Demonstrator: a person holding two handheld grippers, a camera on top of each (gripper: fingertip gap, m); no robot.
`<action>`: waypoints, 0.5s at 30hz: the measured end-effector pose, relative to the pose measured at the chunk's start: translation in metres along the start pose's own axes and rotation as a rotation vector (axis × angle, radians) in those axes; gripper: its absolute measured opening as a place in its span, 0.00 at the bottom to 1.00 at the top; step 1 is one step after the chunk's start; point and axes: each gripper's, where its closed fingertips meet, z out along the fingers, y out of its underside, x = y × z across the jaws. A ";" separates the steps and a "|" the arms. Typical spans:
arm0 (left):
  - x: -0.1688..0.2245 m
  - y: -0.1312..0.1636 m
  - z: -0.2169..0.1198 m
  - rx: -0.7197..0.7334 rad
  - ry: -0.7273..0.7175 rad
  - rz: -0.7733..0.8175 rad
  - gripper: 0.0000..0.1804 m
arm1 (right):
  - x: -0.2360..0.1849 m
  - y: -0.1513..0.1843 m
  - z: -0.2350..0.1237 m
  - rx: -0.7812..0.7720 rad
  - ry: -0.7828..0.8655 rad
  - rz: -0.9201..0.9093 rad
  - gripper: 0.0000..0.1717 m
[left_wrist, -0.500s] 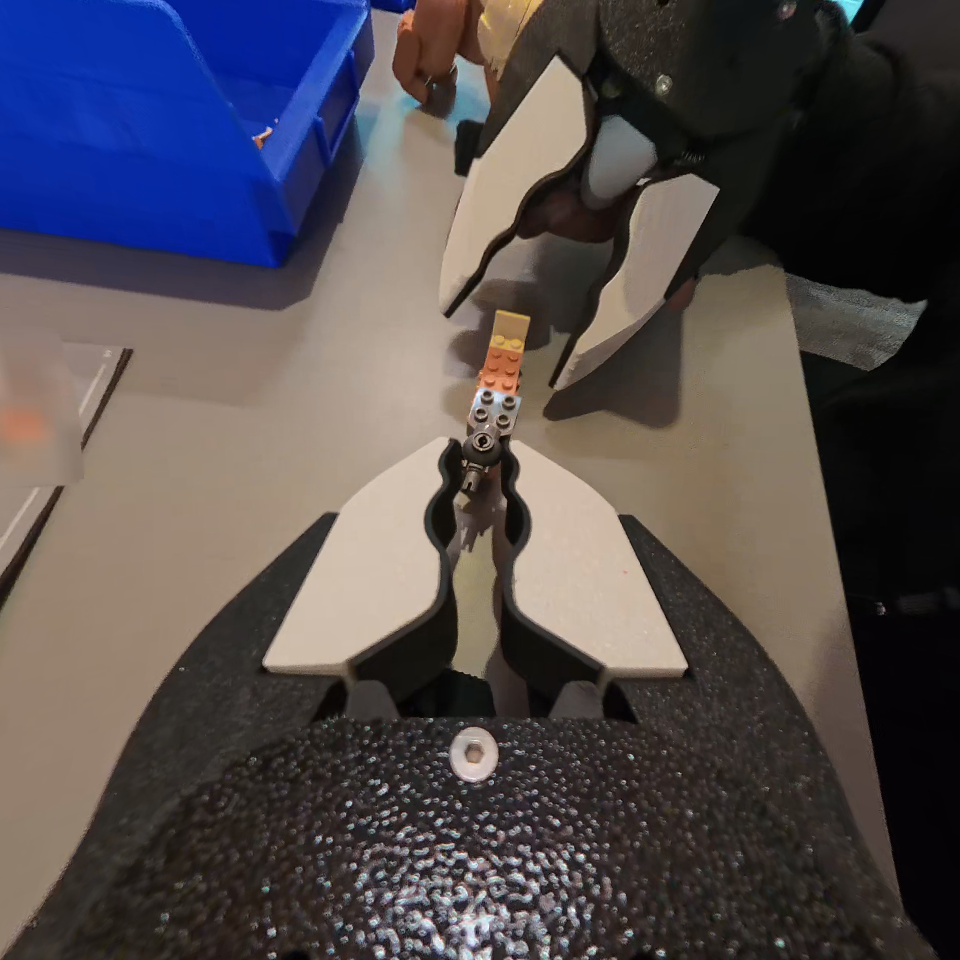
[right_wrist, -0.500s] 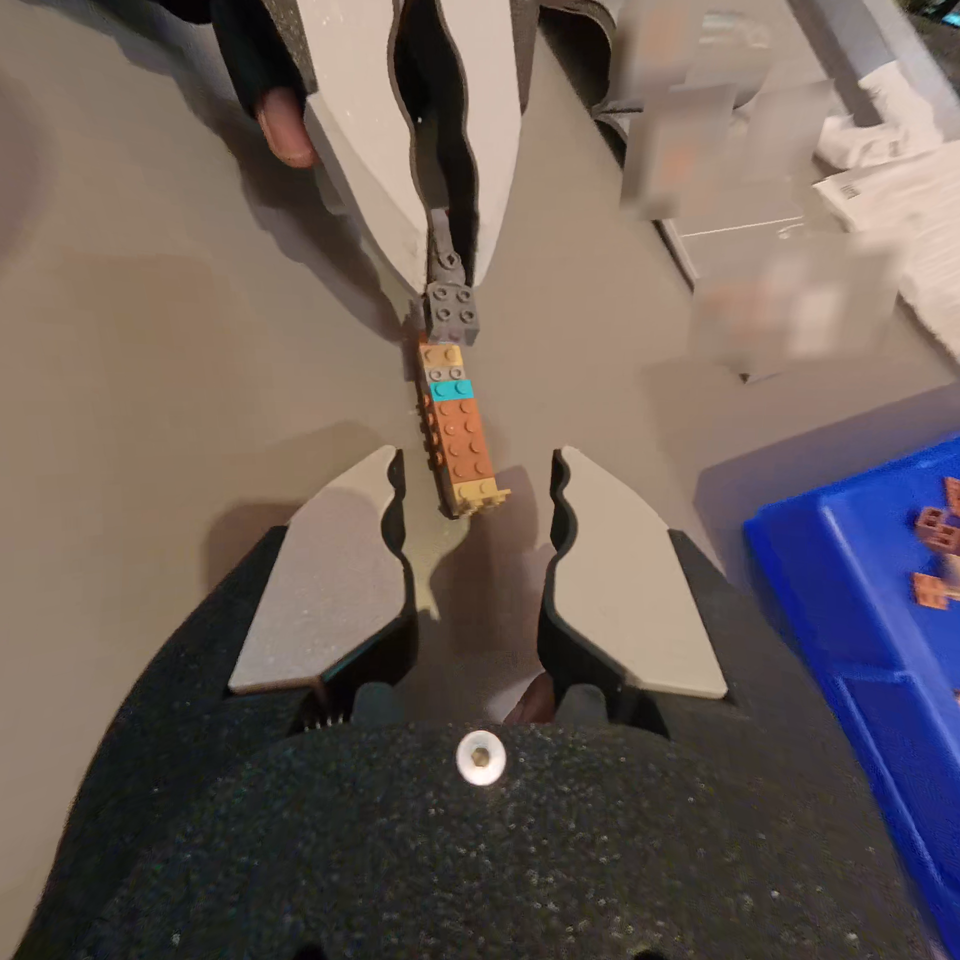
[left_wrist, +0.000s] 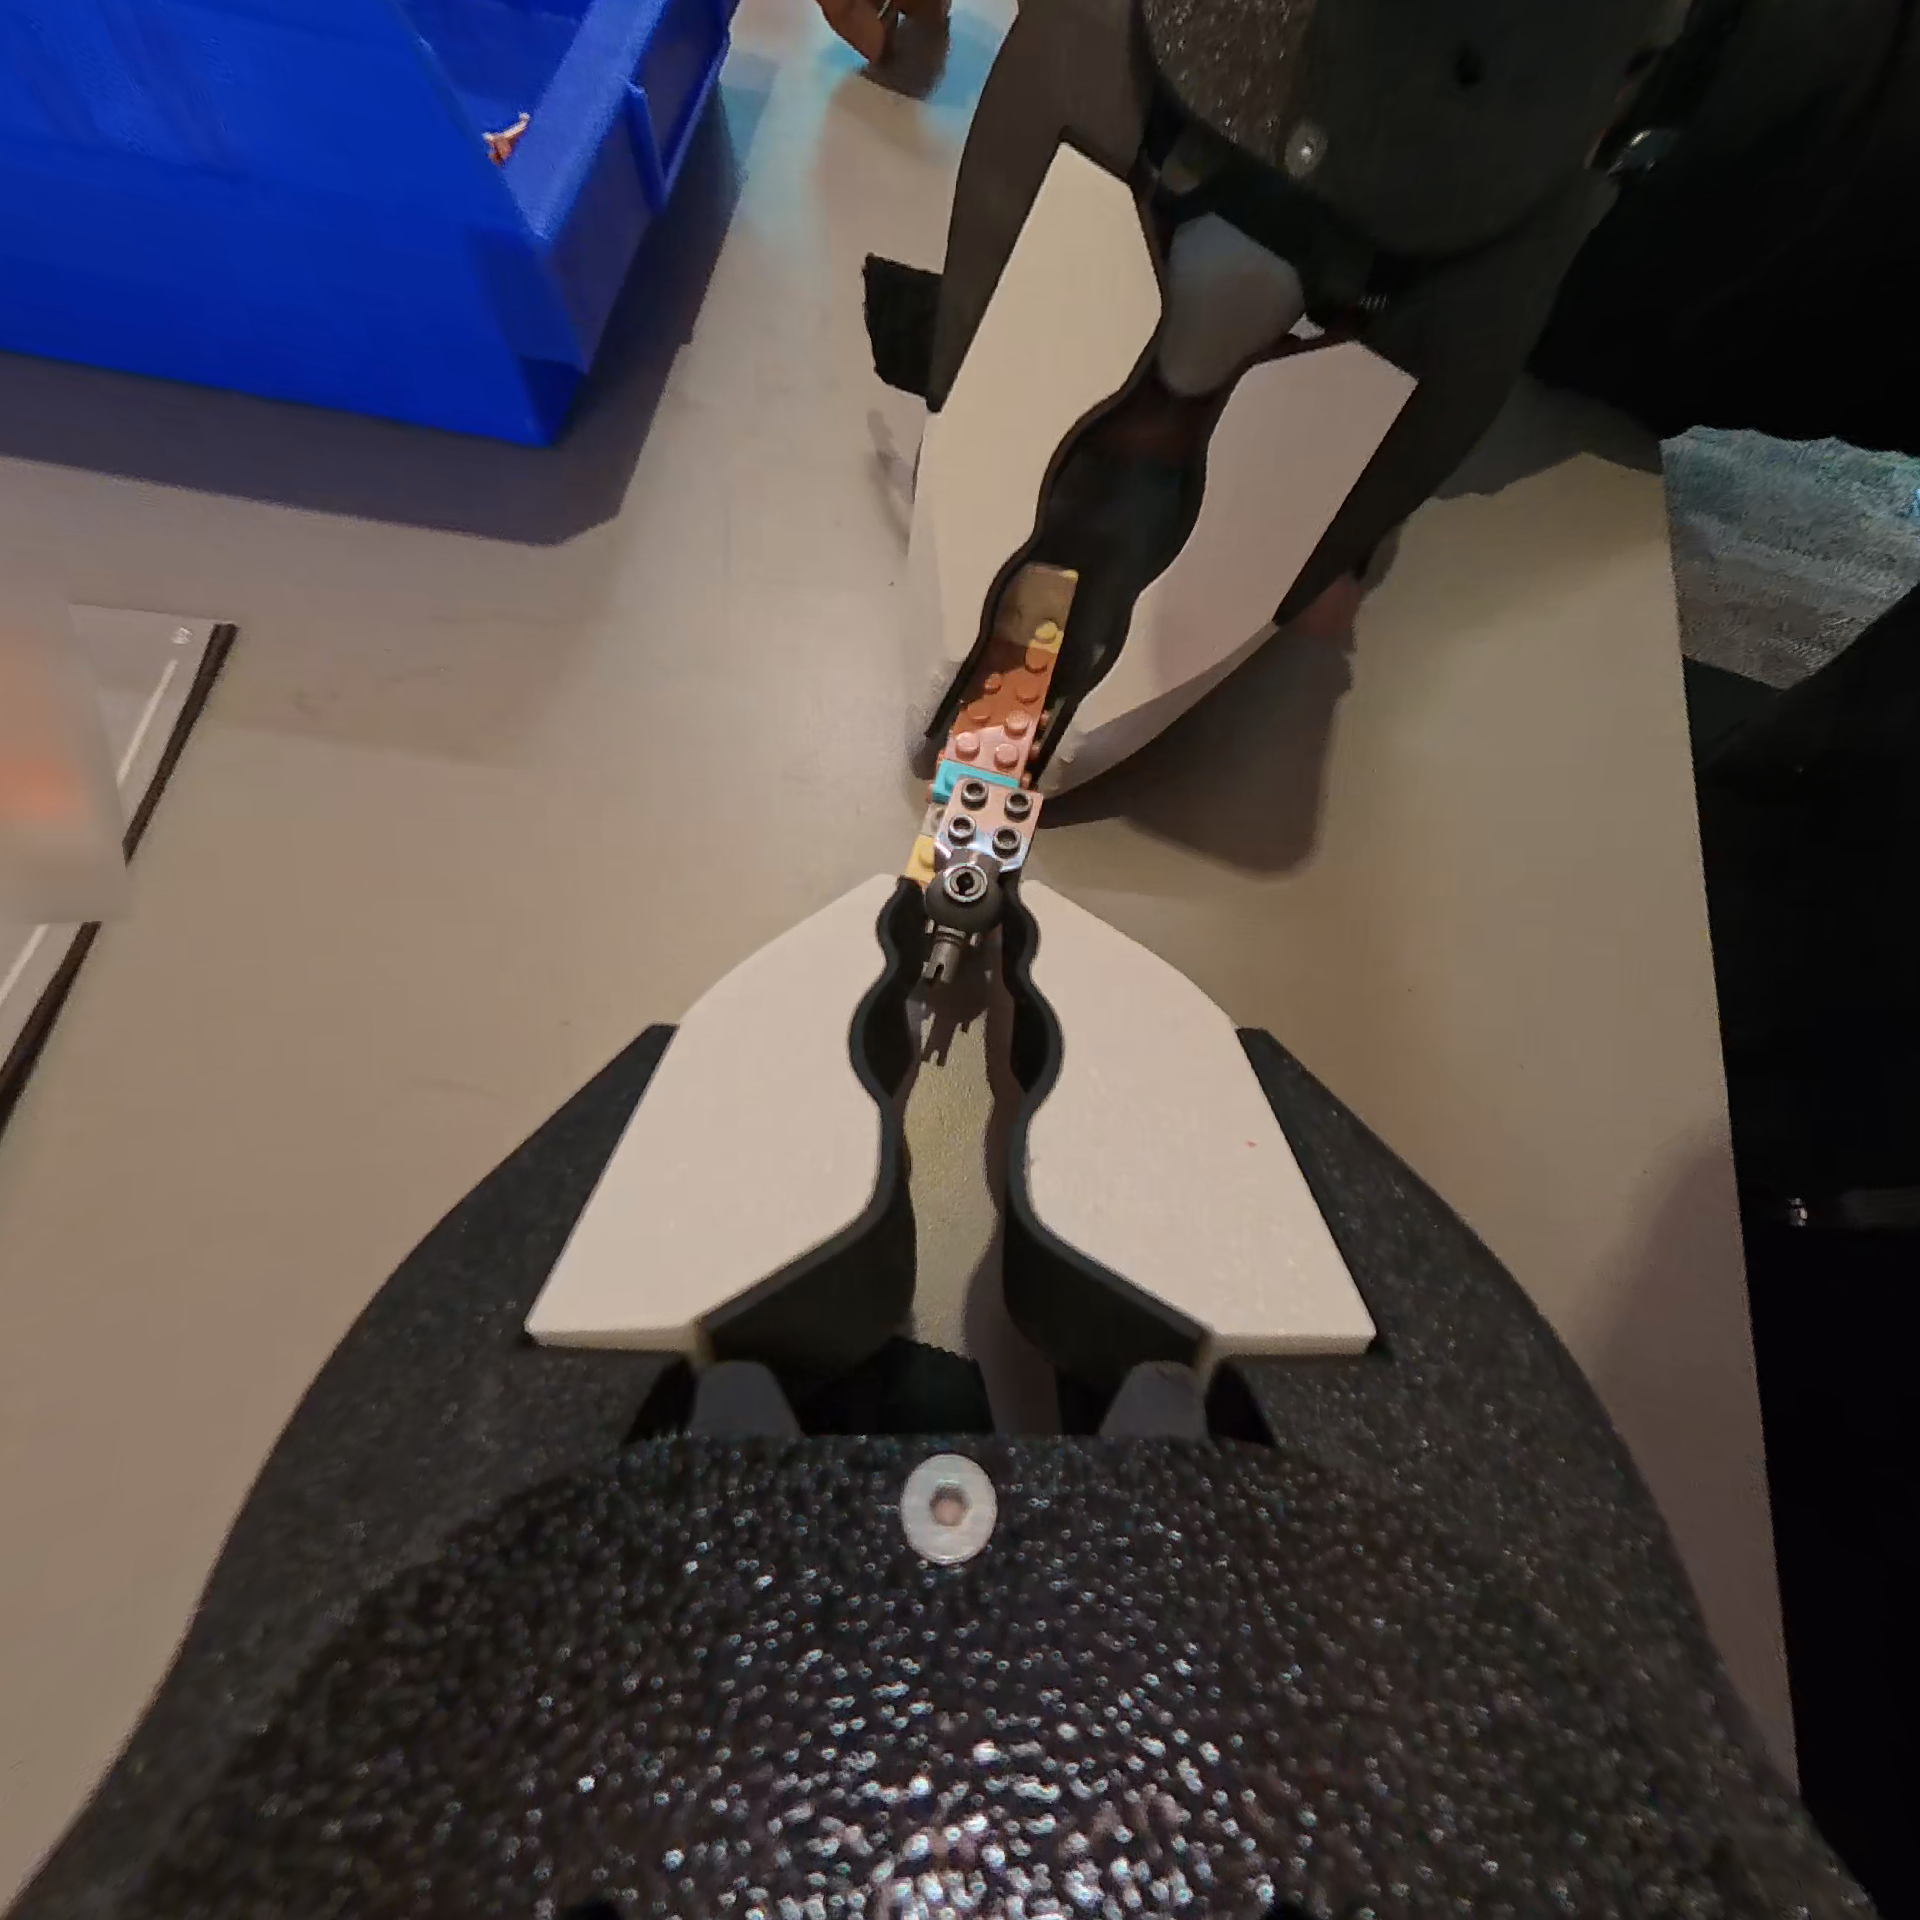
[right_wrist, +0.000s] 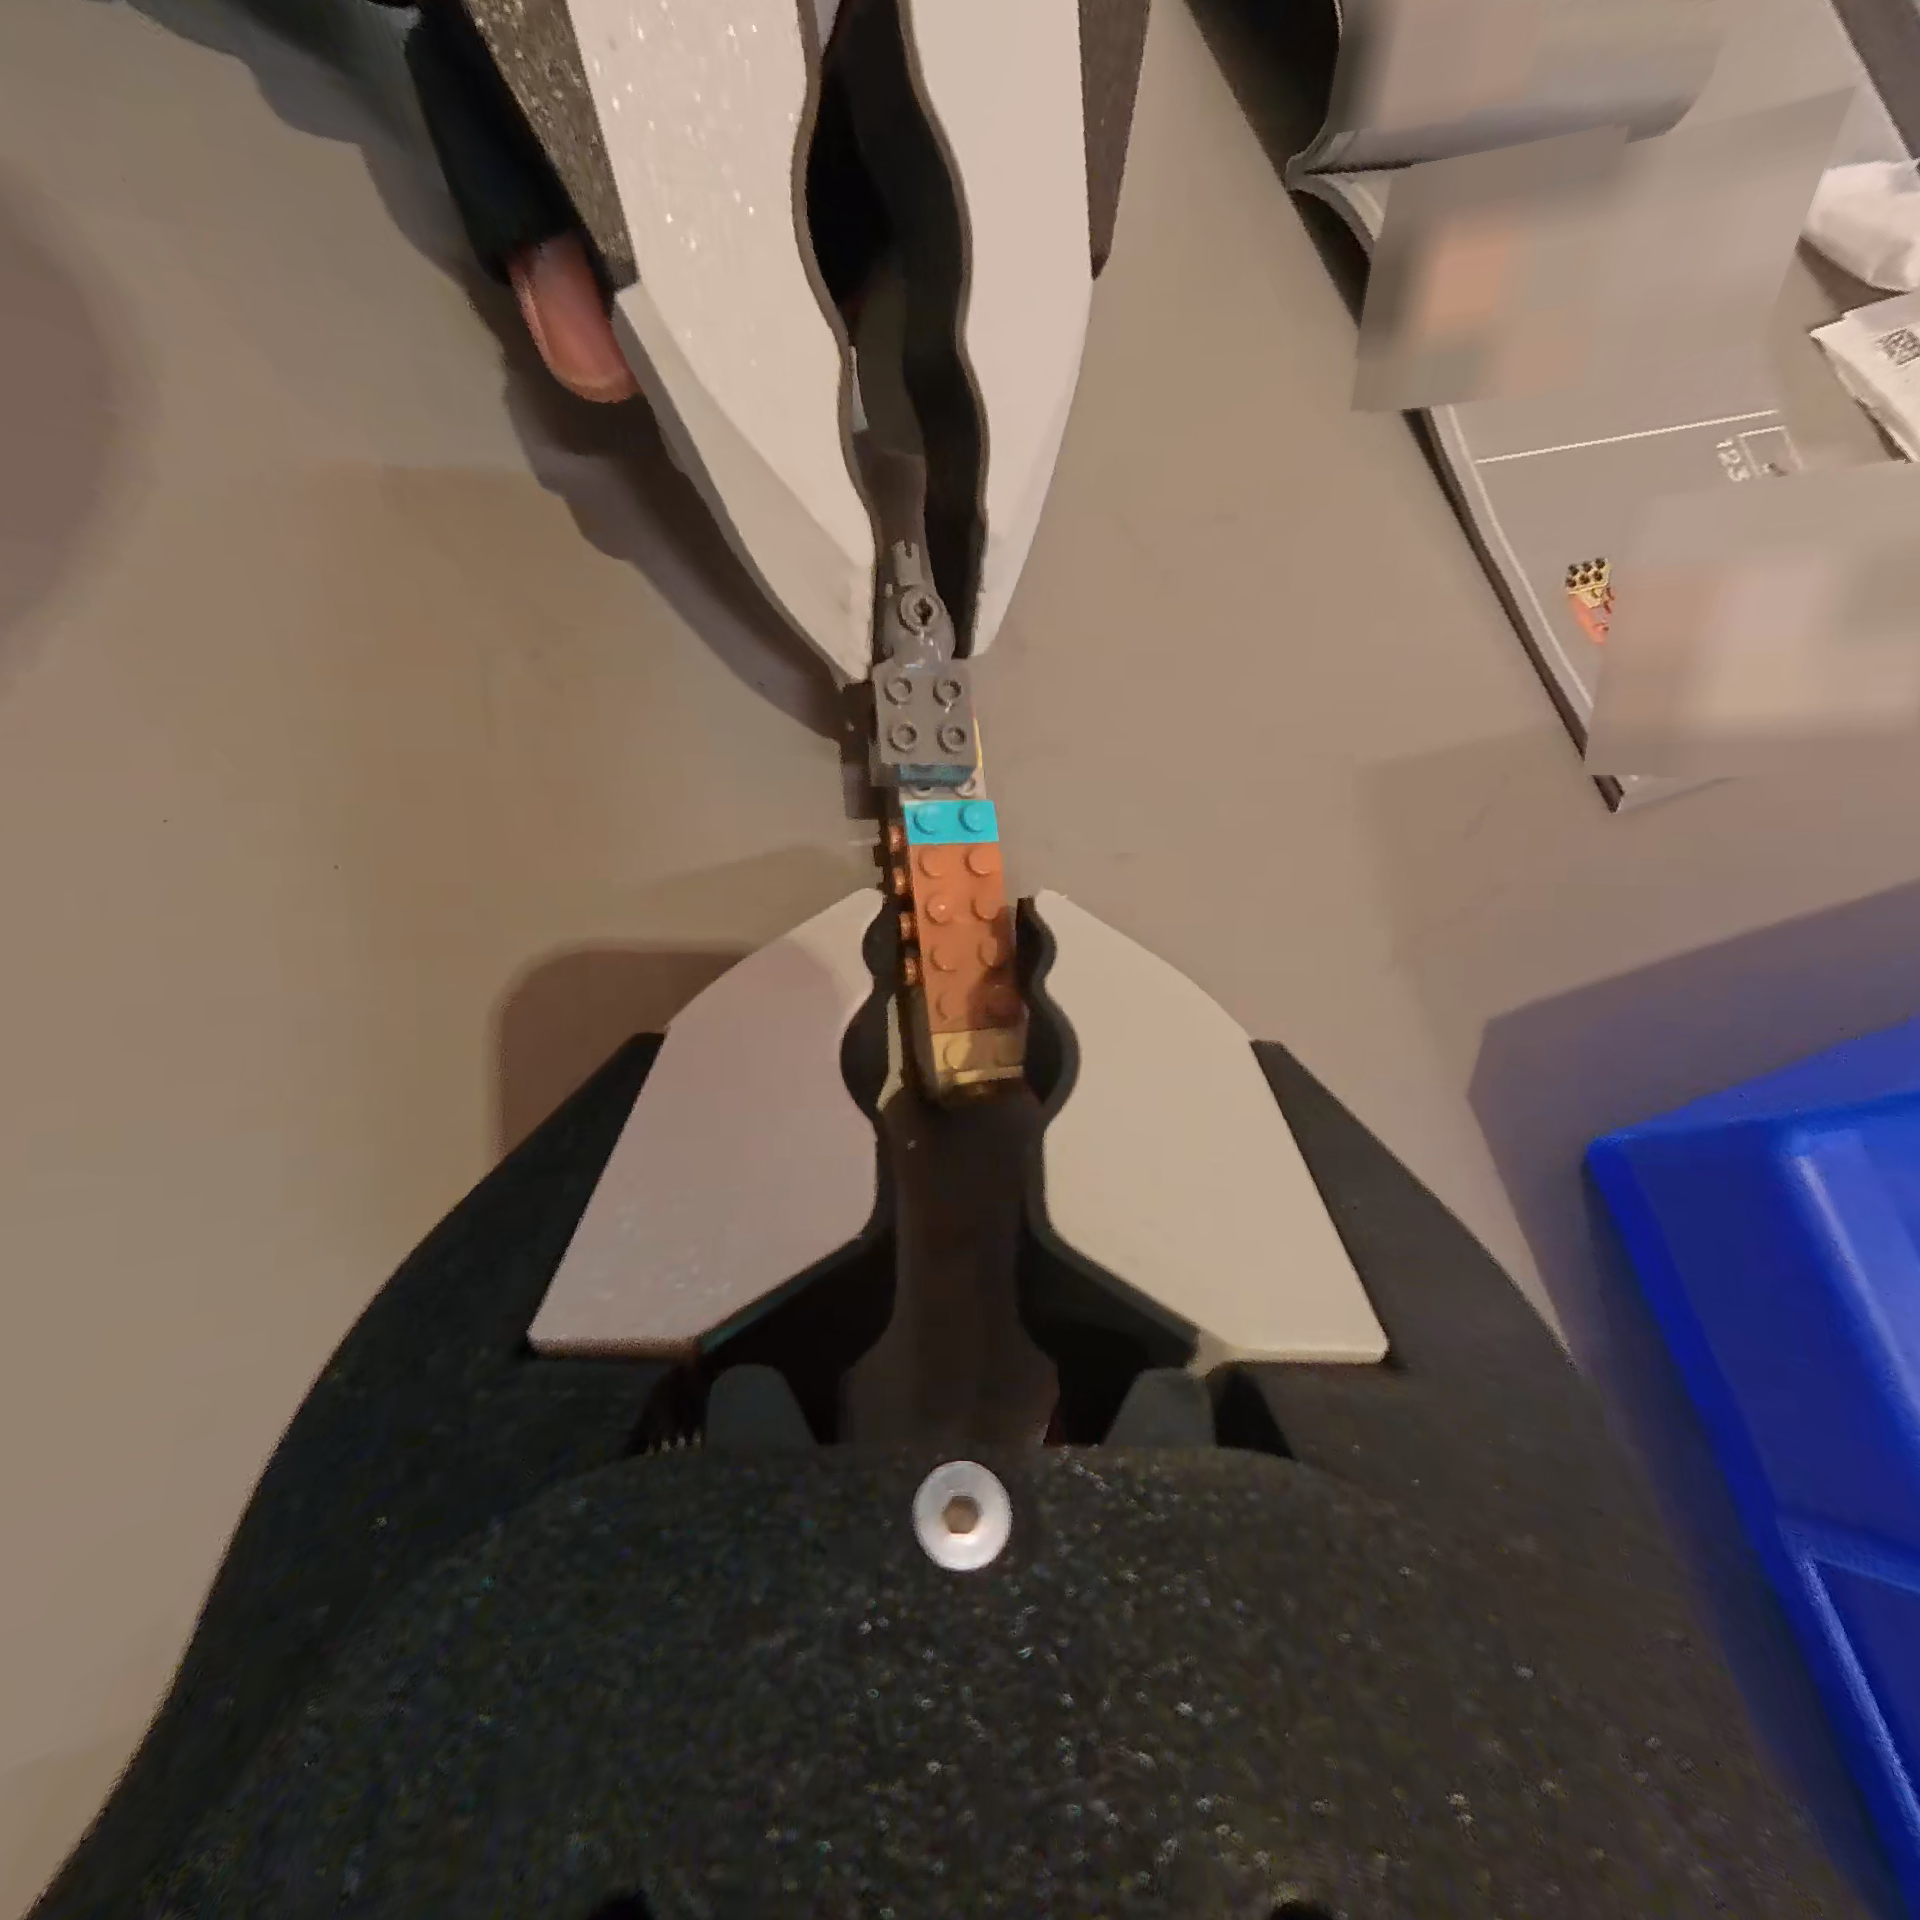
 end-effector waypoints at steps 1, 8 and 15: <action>0.000 0.000 0.000 -0.003 -0.004 0.004 0.08 | 0.000 0.000 0.000 0.003 0.004 -0.004 0.12; -0.002 0.000 0.002 -0.017 -0.019 0.008 0.08 | 0.000 -0.003 -0.001 0.029 0.020 -0.031 0.12; -0.002 -0.005 -0.004 -0.009 -0.018 0.000 0.08 | -0.001 -0.010 -0.007 0.095 0.023 -0.049 0.12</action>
